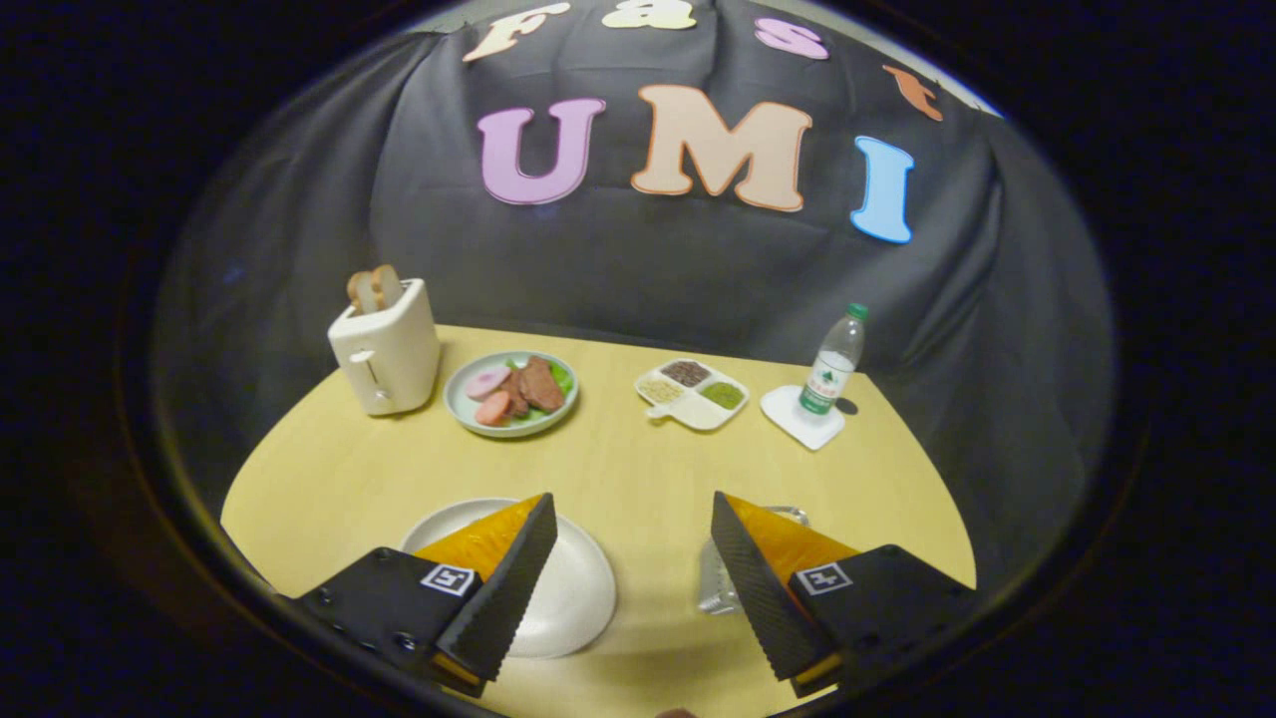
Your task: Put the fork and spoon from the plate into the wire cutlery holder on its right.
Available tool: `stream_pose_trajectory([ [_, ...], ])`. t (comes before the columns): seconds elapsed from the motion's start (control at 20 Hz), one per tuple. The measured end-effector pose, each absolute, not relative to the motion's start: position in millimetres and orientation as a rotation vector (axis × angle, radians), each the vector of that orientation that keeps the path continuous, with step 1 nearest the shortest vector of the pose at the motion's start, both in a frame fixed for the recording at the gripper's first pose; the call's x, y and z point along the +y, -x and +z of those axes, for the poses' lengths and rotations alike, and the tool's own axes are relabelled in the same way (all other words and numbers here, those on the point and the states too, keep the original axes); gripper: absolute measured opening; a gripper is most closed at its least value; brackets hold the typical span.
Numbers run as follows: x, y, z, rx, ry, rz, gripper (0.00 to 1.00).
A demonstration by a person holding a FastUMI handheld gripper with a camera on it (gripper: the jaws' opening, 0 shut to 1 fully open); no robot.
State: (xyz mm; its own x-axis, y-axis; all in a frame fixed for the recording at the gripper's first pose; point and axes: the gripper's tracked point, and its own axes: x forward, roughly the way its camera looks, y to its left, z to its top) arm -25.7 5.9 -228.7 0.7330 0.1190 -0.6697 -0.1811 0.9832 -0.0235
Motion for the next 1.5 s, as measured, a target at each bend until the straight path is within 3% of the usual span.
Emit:
stream_pose_trajectory([
  [0.55, 81.6, 65.2, -290.4, 0.809, 0.059, 0.278, 1.00],
  [1.3, 108.5, 112.3, -372.2, 1.029, 0.196, 0.333, 1.00],
  [1.5, 106.9, 120.3, -381.3, 1.078, 0.215, 0.332, 0.71],
])
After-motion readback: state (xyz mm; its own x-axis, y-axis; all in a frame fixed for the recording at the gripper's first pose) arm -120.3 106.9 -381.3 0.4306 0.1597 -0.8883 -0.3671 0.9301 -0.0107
